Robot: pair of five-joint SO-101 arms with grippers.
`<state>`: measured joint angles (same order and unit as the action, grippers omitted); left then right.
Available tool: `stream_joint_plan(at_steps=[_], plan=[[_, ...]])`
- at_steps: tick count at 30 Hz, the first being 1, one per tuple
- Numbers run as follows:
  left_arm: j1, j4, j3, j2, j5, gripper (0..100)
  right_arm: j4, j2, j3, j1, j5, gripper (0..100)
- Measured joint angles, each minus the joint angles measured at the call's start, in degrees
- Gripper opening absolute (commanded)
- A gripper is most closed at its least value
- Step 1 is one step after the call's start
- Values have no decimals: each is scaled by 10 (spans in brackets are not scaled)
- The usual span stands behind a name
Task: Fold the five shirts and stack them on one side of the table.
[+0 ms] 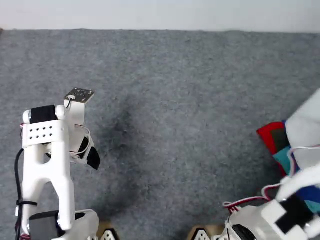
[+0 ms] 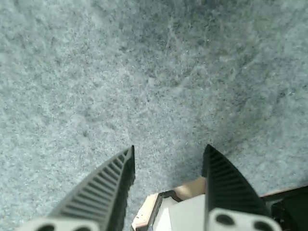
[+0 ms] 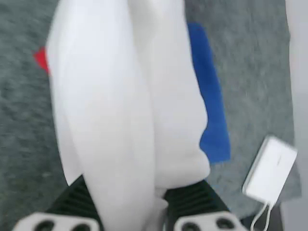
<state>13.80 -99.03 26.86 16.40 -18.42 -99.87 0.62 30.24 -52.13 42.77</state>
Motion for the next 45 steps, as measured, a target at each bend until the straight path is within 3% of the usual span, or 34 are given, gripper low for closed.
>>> stream_joint_plan(at_steps=[9,14,16,40,45], plan=[[0,0,2,0,0,220,47,144,0,-84,55,28],[0,0,2,0,0,220,97,165,0,-119,89,218],[0,0,2,0,0,220,111,165,0,-124,91,242],[0,0,2,0,0,220,164,73,0,-111,94,243],[0,0,2,0,0,220,142,28,10,-41,16,241]])
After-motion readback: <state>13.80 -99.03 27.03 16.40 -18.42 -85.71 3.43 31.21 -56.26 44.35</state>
